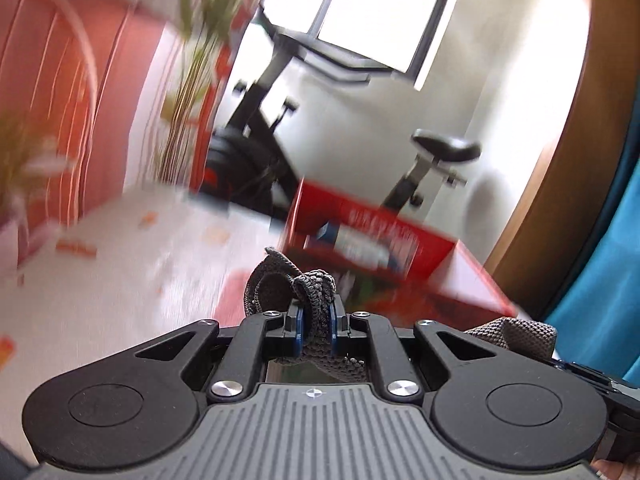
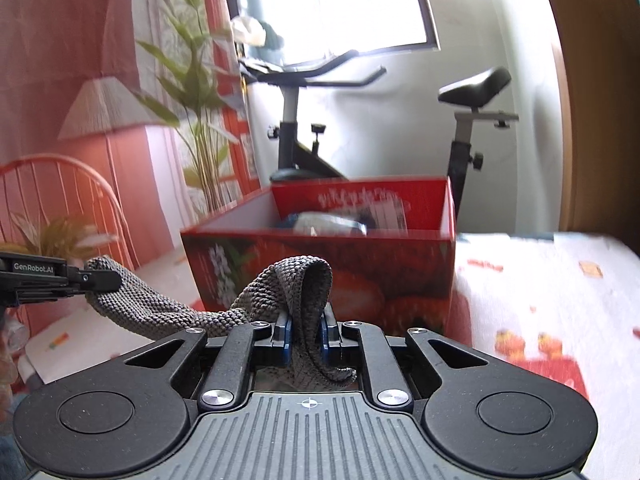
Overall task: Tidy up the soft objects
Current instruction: 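Lift the grey mesh cloth with both tools and carry it over the red box, then lower the cloth into the red box and open both tools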
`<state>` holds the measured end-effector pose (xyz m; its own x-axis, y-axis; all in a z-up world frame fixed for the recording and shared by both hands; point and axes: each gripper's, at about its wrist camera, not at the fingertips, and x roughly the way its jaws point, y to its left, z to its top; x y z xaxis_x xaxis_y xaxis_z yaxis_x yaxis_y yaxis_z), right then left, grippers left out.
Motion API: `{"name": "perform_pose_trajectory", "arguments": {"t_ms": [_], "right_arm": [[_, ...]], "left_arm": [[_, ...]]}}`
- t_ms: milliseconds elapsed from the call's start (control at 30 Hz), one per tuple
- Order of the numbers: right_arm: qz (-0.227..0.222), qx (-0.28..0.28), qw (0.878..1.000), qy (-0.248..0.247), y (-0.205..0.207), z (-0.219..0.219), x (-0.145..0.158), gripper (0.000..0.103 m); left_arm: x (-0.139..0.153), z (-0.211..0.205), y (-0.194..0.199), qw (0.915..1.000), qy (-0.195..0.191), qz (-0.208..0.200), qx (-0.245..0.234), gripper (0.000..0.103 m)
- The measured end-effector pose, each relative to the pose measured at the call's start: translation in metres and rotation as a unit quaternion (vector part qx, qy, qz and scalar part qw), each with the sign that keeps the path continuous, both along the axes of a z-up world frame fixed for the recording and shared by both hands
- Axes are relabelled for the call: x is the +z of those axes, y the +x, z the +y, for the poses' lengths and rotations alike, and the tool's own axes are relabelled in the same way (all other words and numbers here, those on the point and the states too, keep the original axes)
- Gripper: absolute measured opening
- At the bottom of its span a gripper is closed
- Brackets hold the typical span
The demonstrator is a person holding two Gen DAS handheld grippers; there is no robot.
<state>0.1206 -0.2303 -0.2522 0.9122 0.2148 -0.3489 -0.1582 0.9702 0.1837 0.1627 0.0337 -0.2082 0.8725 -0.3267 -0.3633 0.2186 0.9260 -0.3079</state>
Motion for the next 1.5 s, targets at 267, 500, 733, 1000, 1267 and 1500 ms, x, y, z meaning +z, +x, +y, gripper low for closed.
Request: {"name": "perform_pose_trajectory", "arguments": {"t_ms": [267,500,733,1000,1267,1500], "right_arm": [[-0.032,0.005,0.999,-0.017,0.041,-0.004,0.067,0.012],[-0.017,-0.017,0.999,-0.039,0.107,-0.016,0.092,0.012],[0.061,-0.044,0.996,-0.046,0.154,-0.031,0.063,0.012],[0.123,-0.05,0.989,-0.059,0.171,-0.031,0.035,0.012],[0.153,-0.063,0.984,-0.064,0.181,-0.028,0.023,0.012],[0.141,-0.074,0.984,-0.083,0.17,-0.03,0.032,0.027]], "left_arm": [[0.059,-0.025,0.04,0.9966,0.022,-0.078,-0.018,0.013],[0.047,-0.064,0.116,0.9975,0.029,-0.008,-0.063,0.013],[0.017,-0.092,0.149,0.9918,0.059,0.06,-0.095,0.013],[-0.002,-0.1,0.166,0.9847,0.094,0.089,-0.116,0.013],[0.0,-0.091,0.164,0.9824,0.113,0.082,-0.124,0.019],[0.025,-0.075,0.153,0.989,0.085,0.046,-0.112,0.061]]}}
